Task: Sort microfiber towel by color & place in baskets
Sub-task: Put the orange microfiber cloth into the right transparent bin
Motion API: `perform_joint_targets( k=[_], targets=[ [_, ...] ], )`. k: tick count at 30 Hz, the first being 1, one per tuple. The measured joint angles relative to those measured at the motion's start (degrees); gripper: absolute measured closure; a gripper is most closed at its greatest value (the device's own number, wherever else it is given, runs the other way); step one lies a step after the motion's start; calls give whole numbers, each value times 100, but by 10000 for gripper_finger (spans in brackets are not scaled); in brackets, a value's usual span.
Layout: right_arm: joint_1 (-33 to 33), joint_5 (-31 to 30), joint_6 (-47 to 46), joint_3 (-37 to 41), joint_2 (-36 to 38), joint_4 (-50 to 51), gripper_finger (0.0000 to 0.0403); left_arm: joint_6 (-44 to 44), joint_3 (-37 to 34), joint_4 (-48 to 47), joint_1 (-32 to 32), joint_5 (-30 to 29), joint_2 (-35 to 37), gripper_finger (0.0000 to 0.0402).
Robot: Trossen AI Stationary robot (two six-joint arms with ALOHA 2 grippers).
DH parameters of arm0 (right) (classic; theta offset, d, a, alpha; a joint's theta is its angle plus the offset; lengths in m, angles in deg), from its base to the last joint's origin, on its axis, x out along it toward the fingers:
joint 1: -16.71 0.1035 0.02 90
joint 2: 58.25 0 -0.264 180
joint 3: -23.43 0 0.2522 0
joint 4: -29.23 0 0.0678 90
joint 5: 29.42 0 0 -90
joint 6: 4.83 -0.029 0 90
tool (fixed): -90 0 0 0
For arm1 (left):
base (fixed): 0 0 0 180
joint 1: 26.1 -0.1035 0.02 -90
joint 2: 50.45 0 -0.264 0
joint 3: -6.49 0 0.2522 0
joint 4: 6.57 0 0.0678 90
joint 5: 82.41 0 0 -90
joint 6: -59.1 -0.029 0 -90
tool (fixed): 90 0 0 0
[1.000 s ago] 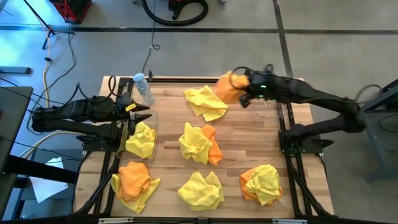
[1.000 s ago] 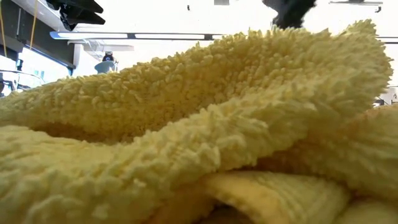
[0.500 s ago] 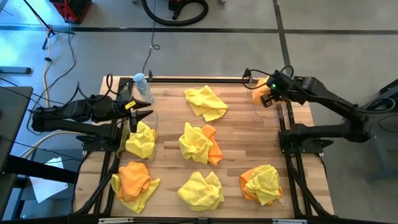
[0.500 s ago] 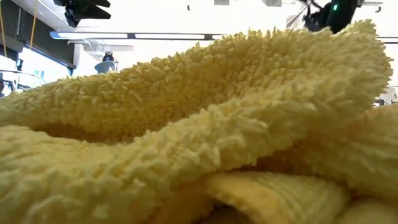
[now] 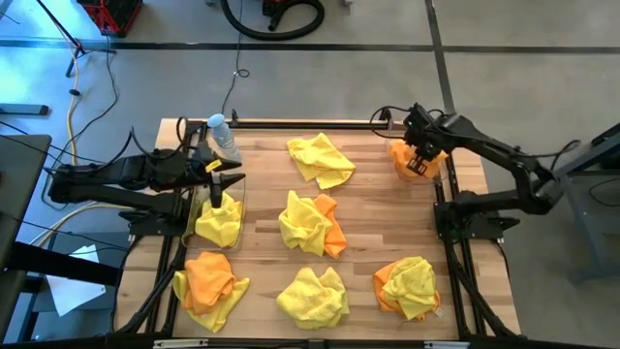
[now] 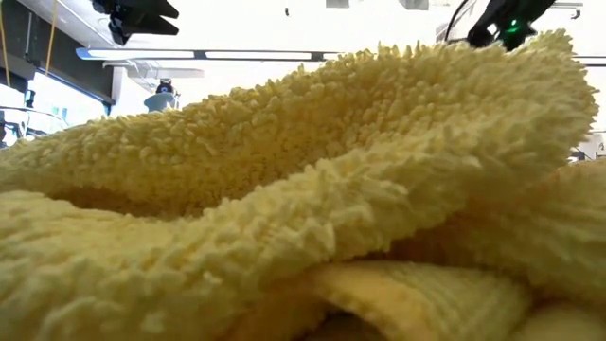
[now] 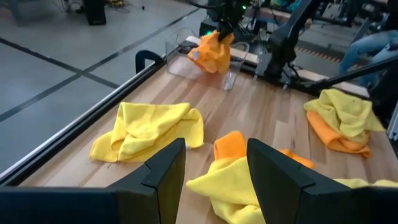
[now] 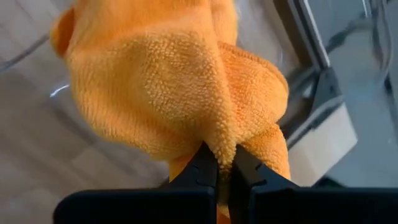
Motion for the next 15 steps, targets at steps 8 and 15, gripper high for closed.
perform_joint_targets(
  k=[8,15],
  targets=[
    [-330,300,1057,47,-877,-633,403,1,0,-2,0,0,-346,241],
    [-356,376,1094,47,-1500,-794,395,7,0,2,0,0,-512,241]
  ],
)
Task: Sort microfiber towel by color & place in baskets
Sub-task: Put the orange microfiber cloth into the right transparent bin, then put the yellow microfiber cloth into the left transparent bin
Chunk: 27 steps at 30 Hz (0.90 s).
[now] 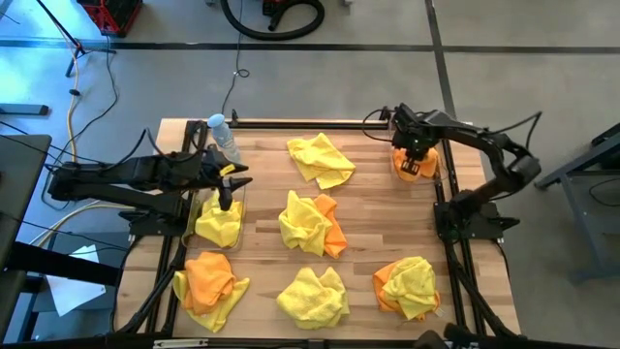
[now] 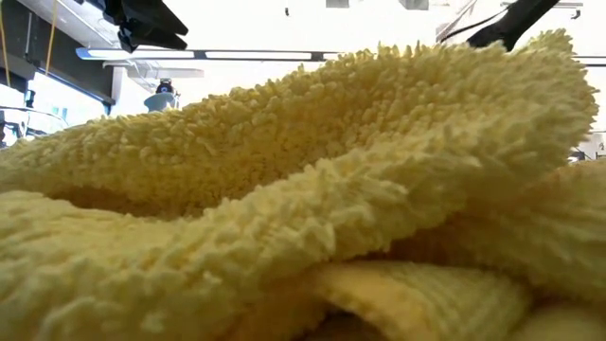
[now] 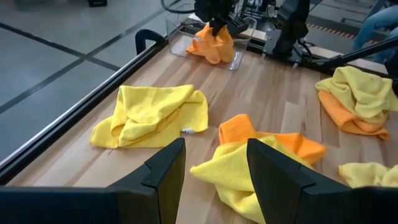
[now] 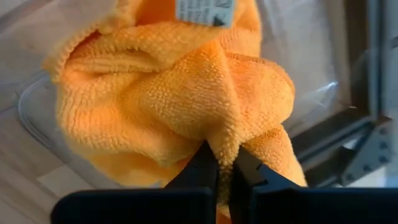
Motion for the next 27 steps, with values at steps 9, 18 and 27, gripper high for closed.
perform_joint_targets(
  k=[9,18,27],
  targets=[
    [2,-68,-36,-10,102,127,286,-4,0,2,1,-32,-20,241],
    [2,-81,-199,-331,1236,705,241,-8,35,262,2,-151,-241,241],
    [4,500,-1296,-380,2821,1050,240,-341,750,328,4,-19,-1662,241]
  ],
)
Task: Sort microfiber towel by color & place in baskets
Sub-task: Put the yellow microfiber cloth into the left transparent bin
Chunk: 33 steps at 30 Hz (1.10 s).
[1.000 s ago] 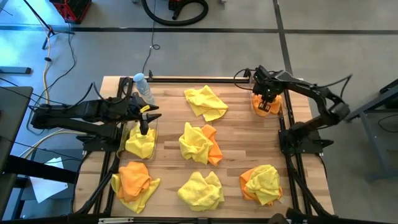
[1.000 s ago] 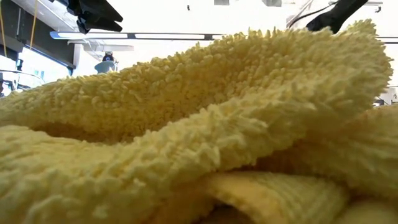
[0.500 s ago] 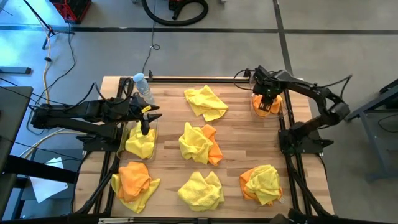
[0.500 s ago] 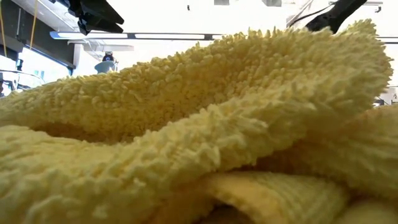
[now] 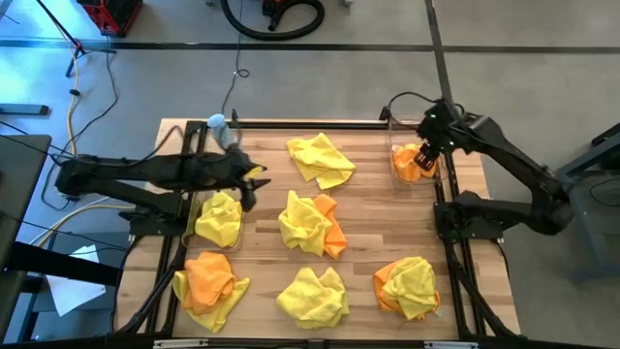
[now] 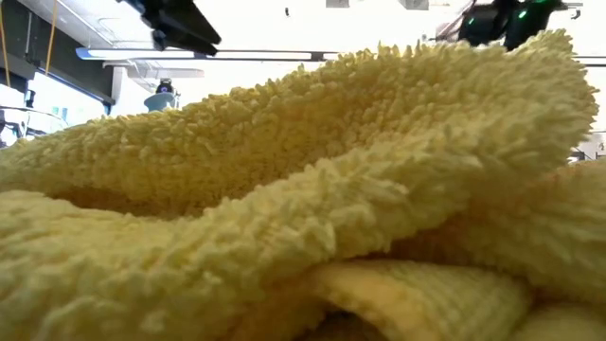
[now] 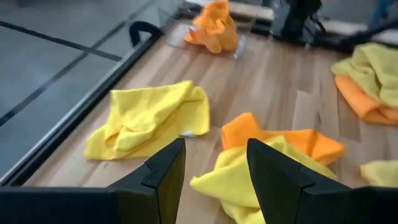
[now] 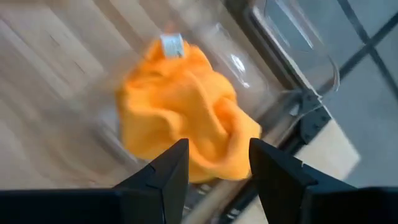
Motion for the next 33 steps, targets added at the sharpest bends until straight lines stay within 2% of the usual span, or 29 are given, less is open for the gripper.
perform_joint_targets(
  k=[7,14,21,27,33],
  targets=[
    [11,992,-772,-2,841,-49,240,-412,940,-250,106,449,-1472,241],
    [11,1276,-815,-2,1183,-49,240,-724,2055,-970,440,490,-2912,241],
    [11,1288,-602,-2,1212,-51,240,-728,2988,-2020,771,951,-4024,241],
    [12,1288,-375,-2,1212,-51,240,-590,3302,-2453,1043,1245,-4604,241],
    [11,1288,-345,-2,1211,-53,240,-432,3302,-2482,1080,1218,-5067,241]
  ],
)
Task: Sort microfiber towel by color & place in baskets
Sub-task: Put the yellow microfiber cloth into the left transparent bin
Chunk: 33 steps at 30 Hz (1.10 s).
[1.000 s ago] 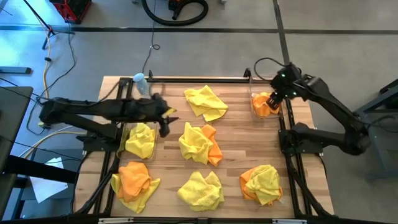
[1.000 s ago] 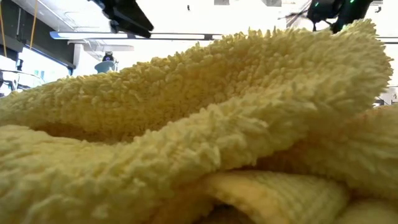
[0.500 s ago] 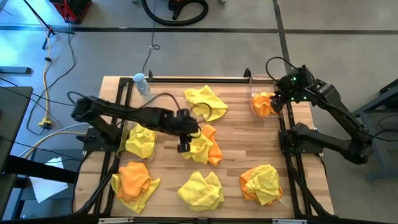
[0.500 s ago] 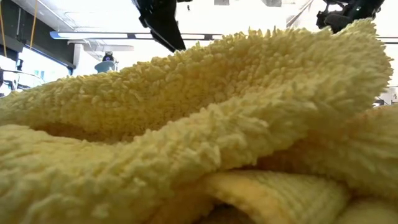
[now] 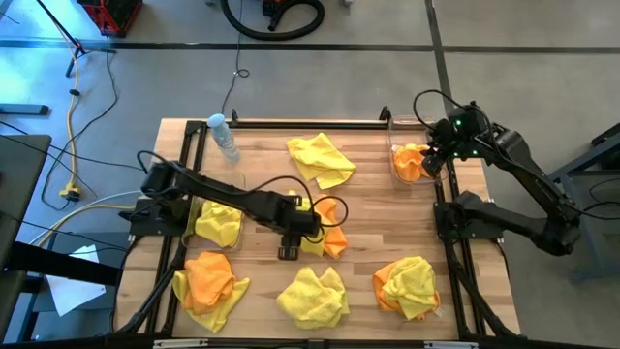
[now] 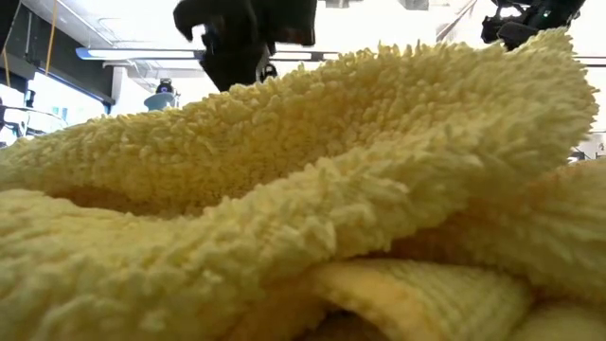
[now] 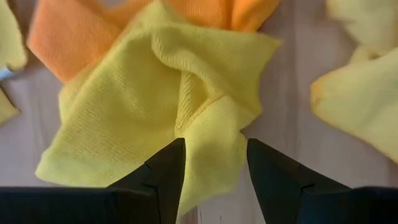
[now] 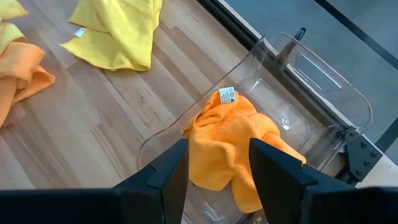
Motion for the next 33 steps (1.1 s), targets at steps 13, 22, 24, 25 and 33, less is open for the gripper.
perform_joint_targets(
  k=[13,22,24,25,33],
  targets=[
    [2,289,-64,0,-1,-24,240,907,-1,-691,-83,-112,-541,359],
    [2,1316,-566,0,-1,-343,240,1528,438,-1198,-6,-384,39,400],
    [2,1478,-645,0,-1,-424,240,1669,600,-1425,69,-704,314,401],
    [2,1543,-675,0,-1,-450,240,1758,683,-1543,104,-889,452,401],
    [341,1538,-963,0,-3,-759,240,2227,918,-1963,567,-2506,1859,401]
  ],
)
